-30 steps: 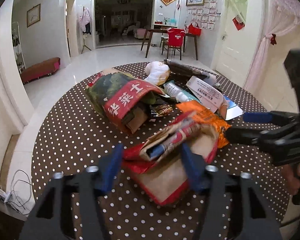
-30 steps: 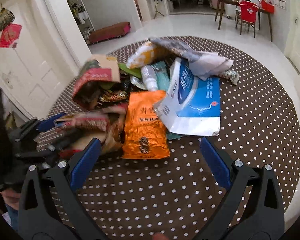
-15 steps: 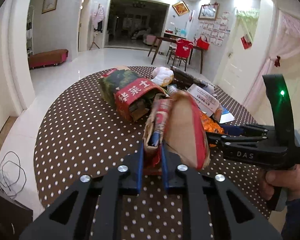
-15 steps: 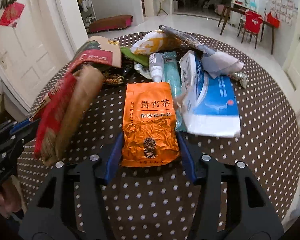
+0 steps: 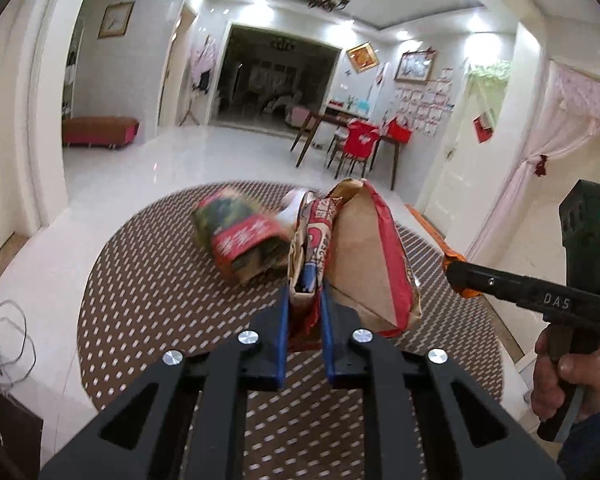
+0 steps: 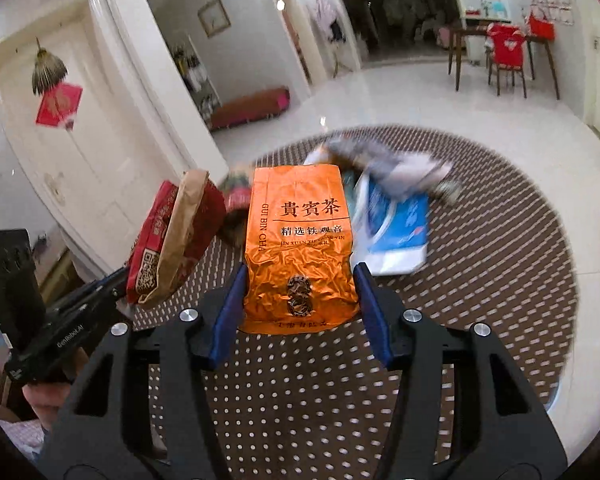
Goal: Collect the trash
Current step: 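Carry both items over the blue bucket and open both tools to drop them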
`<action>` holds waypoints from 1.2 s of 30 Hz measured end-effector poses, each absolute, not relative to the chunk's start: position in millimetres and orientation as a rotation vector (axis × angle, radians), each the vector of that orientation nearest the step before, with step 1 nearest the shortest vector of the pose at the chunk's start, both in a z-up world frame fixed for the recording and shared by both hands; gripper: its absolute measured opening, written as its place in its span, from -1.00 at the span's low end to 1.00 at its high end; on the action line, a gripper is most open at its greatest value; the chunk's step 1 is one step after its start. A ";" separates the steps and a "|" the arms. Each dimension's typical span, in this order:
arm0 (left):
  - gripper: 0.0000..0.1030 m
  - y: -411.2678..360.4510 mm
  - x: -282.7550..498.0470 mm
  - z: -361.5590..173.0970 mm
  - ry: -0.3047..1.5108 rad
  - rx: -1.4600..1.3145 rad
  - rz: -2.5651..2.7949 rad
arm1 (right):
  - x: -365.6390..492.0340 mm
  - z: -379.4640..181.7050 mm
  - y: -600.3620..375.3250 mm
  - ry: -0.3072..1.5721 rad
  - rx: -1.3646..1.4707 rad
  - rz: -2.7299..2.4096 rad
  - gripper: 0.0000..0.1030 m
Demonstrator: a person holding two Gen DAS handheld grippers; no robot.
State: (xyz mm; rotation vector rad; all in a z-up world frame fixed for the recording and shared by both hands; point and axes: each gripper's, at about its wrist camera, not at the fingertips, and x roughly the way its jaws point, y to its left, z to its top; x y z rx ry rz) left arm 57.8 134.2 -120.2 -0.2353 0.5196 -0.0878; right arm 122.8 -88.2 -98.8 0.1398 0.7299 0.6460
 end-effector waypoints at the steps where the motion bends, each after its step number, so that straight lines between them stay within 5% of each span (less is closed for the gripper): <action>1: -0.74 125.3 59.3 -111.7 0.505 -0.229 -0.103 | 120.7 -92.7 -96.3 0.712 0.145 0.636 0.03; 15: -0.74 -60.5 132.2 -97.4 0.557 -0.097 -0.386 | 124.5 -89.4 -296.8 0.626 0.340 0.298 0.03; 36: -0.71 -326.6 244.7 -297.0 1.024 0.189 -0.487 | 148.5 -313.3 -514.1 0.988 0.766 -0.013 0.05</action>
